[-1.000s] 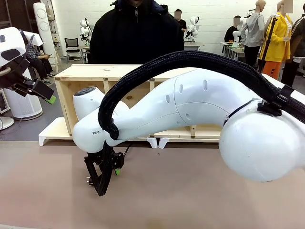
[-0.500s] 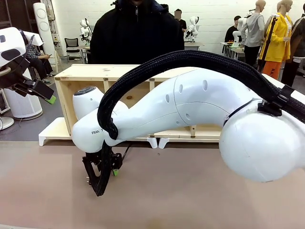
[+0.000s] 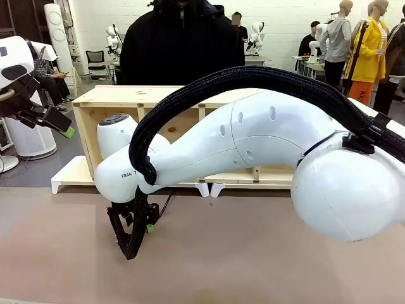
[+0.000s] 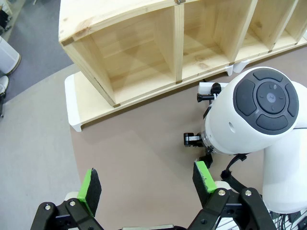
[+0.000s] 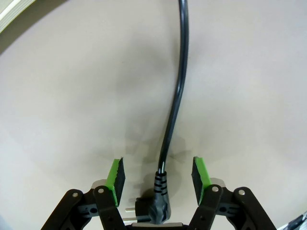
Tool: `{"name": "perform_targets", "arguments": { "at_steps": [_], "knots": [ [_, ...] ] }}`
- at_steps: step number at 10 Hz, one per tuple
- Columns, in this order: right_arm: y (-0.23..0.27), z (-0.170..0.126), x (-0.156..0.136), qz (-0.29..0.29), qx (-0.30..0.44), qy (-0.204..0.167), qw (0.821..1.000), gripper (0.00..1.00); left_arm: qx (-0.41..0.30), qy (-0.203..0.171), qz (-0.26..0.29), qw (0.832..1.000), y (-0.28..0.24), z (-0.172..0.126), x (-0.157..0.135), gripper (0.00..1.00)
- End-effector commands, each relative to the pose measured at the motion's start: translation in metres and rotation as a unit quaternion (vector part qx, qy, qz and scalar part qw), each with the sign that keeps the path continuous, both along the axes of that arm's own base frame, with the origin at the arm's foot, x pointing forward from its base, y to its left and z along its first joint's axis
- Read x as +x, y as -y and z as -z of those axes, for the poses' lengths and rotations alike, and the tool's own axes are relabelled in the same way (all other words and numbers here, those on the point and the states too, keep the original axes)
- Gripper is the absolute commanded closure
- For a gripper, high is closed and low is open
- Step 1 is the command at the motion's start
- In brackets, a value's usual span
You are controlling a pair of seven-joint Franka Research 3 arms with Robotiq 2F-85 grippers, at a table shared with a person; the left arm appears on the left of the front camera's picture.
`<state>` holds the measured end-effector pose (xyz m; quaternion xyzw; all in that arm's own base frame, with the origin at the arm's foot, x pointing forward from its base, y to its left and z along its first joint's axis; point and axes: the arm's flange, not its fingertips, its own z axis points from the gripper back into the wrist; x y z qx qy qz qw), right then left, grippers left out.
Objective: Perform cable management.
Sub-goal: When the cord part of the Power Cable appears at the lower middle area of the table and stops, grasp the cord part of the Power Cable.
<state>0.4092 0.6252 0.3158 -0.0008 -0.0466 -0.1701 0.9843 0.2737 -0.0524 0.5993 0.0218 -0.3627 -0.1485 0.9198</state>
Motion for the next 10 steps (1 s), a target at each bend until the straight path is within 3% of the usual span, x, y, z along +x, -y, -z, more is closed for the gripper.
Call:
{"name": "perform_targets", "arguments": {
  "at_steps": [1, 2, 5, 8, 10],
  "knots": [
    [0.0058, 0.0052, 0.0006, -0.017, 0.019, -0.011, 1.000, 0.33, 0.003, 0.002, -0.001, 1.000, -0.0010, -0.0002, 0.0007, 0.00],
    [0.0060, 0.0063, 0.0031, -0.018, 0.018, -0.014, 1.000, 0.45, 0.003, 0.002, -0.001, 1.000, -0.0010, -0.0002, 0.0007, 0.00],
    [0.0082, 0.0099, 0.0019, -0.008, 0.003, -0.019, 1.000, 0.65, 0.003, 0.002, -0.001, 1.000, -0.0010, -0.0002, 0.0007, 0.00],
    [0.0088, 0.0106, 0.0004, -0.011, 0.006, -0.020, 1.000, 0.92, 0.003, 0.002, -0.001, 1.000, -0.0010, -0.0002, 0.0007, 0.00],
    [0.0085, 0.0084, 0.0030, -0.011, 0.006, -0.019, 1.000, 1.00, 0.003, 0.002, -0.001, 1.000, -0.0010, -0.0002, 0.0007, 0.00]
  ]
}}
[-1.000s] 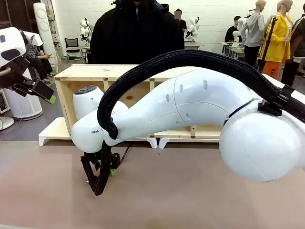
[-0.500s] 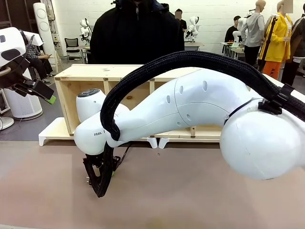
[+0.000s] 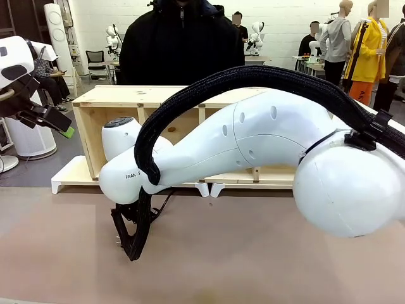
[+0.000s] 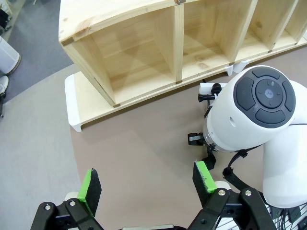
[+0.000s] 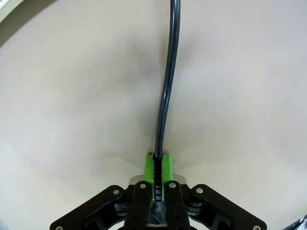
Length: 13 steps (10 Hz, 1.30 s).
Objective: Perform cable management.
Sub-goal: When the cord part of the Power Cable appears at the lower middle area of the table and stops, grasp the cord part of the Power Cable, then pull the grasped Power Cable to the location of the Power Strip.
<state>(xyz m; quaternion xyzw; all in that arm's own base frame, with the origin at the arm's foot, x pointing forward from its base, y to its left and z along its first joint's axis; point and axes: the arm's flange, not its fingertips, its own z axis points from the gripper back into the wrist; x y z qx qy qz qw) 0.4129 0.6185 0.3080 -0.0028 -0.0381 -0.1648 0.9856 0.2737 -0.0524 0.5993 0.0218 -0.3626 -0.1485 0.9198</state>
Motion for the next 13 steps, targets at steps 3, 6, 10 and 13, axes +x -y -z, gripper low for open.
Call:
{"name": "perform_targets", "arguments": {
  "at_steps": [3, 6, 10, 13],
  "knots": [
    [0.0000, 0.0020, -0.0047, -0.004, 0.003, -0.008, 1.000, 1.00, 0.003, 0.002, -0.001, 1.000, -0.0010, -0.0002, 0.0007, 0.00],
    [0.0001, 0.0018, -0.0045, -0.013, 0.016, -0.006, 1.000, 1.00, 0.003, 0.002, -0.001, 1.000, -0.0010, -0.0002, 0.0007, 0.00],
    [-0.0027, -0.0003, -0.0025, -0.006, 0.006, -0.001, 1.000, 0.96, 0.003, 0.002, -0.001, 1.000, -0.0010, -0.0002, 0.0007, 0.00],
    [-0.0027, -0.0003, -0.0025, -0.006, 0.006, -0.001, 1.000, 0.96, 0.003, 0.002, -0.001, 1.000, -0.0010, -0.0002, 0.0007, 0.00]
  ]
}}
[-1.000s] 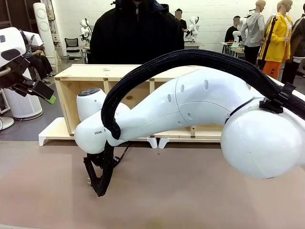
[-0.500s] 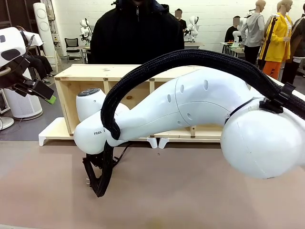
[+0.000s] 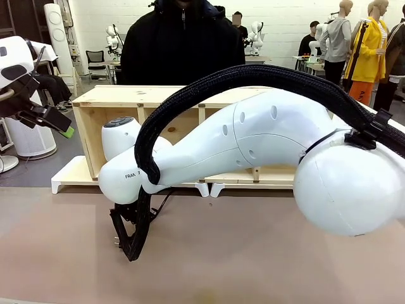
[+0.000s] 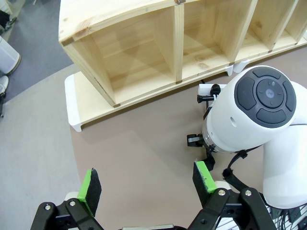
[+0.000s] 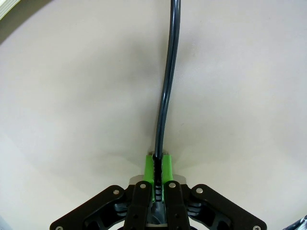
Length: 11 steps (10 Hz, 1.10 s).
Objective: Perform cable management.
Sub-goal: Pull the grasped Power Cable to the location of the Power Strip.
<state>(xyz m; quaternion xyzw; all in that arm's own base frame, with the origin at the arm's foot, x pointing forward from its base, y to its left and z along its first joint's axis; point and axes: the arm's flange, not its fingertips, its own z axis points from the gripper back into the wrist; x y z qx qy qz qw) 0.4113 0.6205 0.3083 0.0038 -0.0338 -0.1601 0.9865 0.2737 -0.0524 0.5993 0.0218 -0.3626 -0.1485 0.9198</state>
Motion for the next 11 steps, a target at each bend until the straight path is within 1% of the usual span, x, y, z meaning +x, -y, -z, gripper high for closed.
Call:
{"name": "perform_targets", "arguments": {
  "at_steps": [1, 8, 9, 11],
  "knots": [
    [-0.001, 0.000, -0.001, -0.001, -0.001, 0.003, 1.000, 0.96, 0.003, 0.002, -0.001, 1.000, -0.001, 0.000, 0.001, 0.00],
    [-0.001, 0.000, -0.001, -0.001, -0.001, 0.003, 1.000, 0.96, 0.003, 0.002, -0.001, 1.000, -0.001, 0.000, 0.001, 0.00],
    [0.000, 0.000, 0.000, 0.000, 0.000, 0.000, 1.000, 0.93, 0.003, 0.002, -0.001, 1.000, -0.001, 0.000, 0.001, 0.00],
    [0.022, -0.010, -0.013, -0.013, 0.006, -0.004, 1.000, 0.93, 0.003, 0.002, -0.001, 1.000, -0.001, 0.000, 0.001, 0.00]
  ]
}}
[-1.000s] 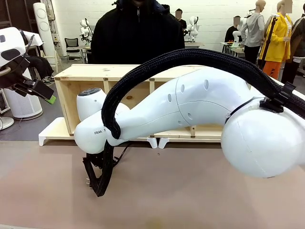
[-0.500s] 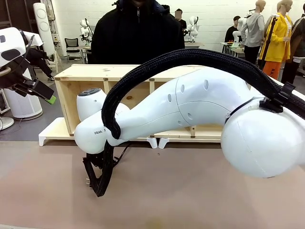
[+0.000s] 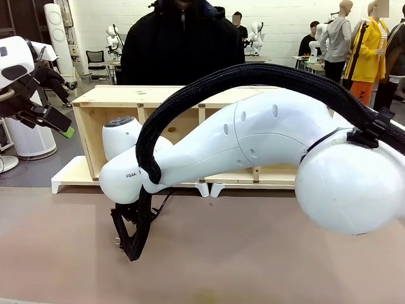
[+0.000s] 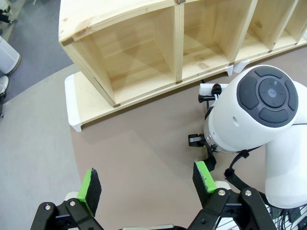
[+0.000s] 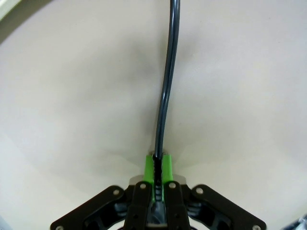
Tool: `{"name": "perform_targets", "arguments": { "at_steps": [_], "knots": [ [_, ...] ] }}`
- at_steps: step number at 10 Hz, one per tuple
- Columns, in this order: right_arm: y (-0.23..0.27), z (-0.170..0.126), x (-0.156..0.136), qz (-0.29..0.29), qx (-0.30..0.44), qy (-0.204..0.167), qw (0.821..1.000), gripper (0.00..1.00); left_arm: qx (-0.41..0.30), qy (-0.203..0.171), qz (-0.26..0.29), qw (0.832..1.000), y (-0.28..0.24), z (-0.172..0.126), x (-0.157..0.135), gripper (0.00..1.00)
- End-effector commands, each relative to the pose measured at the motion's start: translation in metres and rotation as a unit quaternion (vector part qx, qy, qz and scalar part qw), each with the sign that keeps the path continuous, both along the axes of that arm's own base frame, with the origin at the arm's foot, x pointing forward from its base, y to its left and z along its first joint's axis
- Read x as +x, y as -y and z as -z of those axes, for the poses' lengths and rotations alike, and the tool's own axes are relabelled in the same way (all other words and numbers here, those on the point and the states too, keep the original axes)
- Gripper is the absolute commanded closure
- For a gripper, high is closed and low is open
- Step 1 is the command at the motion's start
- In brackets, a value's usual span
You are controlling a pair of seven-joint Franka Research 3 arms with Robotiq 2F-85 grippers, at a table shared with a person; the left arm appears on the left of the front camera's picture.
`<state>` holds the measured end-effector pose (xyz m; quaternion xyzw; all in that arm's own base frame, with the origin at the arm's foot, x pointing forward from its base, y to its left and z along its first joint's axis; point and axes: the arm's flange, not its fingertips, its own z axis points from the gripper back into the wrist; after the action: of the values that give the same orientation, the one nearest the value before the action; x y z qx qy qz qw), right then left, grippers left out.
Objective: Perform cable management.
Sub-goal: Pull the grasped Power Cable to the location of the Power Strip.
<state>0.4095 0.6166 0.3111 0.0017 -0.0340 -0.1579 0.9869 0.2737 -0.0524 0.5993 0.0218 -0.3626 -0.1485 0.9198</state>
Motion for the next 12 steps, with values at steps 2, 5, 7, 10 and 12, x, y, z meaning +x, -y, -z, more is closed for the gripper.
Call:
{"name": "perform_targets", "arguments": {
  "at_steps": [2, 5, 7, 10, 12],
  "knots": [
    [0.040, -0.022, -0.024, -0.020, 0.014, -0.006, 1.000, 0.93, 0.003, 0.002, -0.001, 1.000, -0.001, 0.000, 0.001, 0.00],
    [0.070, -0.034, -0.045, -0.033, 0.020, -0.008, 0.999, 0.93, 0.003, 0.002, -0.001, 1.000, -0.001, 0.000, 0.001, 0.00],
    [0.092, -0.040, -0.061, -0.041, 0.022, -0.011, 0.999, 0.93, 0.003, 0.002, -0.001, 1.000, -0.001, 0.000, 0.001, 0.00],
    [0.137, -0.051, -0.094, 0.010, 0.018, 0.014, 1.000, 0.93, 0.003, 0.002, -0.001, 1.000, -0.001, 0.000, 0.001, 0.00],
    [0.162, -0.055, -0.117, 0.039, 0.019, 0.031, 0.999, 0.93, 0.003, 0.002, -0.001, 1.000, -0.001, 0.000, 0.001, 0.00]
  ]
}}
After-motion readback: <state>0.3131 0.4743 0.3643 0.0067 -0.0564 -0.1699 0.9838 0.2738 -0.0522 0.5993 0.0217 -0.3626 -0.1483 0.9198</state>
